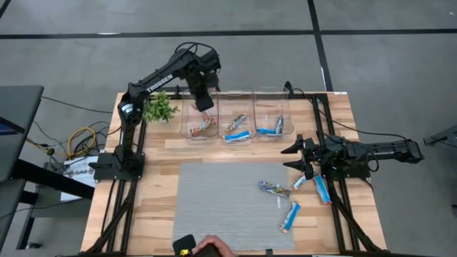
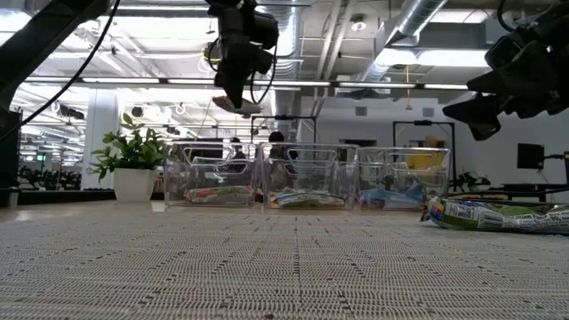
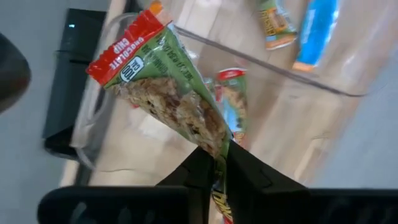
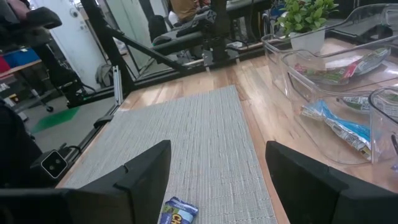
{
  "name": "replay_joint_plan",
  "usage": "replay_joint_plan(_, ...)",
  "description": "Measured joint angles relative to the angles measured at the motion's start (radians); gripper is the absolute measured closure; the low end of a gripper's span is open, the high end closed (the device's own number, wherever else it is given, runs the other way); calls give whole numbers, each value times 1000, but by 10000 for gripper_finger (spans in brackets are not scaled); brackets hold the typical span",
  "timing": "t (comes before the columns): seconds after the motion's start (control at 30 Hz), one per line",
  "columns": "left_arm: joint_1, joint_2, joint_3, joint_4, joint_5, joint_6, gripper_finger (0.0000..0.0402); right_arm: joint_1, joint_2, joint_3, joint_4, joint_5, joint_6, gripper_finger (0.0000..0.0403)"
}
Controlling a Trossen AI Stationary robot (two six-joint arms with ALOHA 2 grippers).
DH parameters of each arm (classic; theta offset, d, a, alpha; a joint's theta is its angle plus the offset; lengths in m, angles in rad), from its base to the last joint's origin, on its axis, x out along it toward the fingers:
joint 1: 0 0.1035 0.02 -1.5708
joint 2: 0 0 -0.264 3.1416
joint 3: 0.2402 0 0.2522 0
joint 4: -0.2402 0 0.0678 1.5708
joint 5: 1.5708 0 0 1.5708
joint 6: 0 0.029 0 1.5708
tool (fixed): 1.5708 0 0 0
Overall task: Pick and place Granola Bars by type
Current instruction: Put the red granola bar into the left transparent bin, then put the blue granola bar into the right transparent bin
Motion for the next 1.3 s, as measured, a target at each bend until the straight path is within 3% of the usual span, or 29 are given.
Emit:
replay_joint_plan(0.5, -1, 0, 0, 0, -54, 52, 230, 0, 0, 0, 0, 0, 0, 148)
replay_joint_plan(0.8, -63, 0, 0, 89, -44, 41, 231, 0, 0, 0, 0, 0, 0, 148)
replay_joint_plan(1.3, -385, 1, 0, 676, 242, -235, 243, 0, 0, 0, 0, 0, 0, 148)
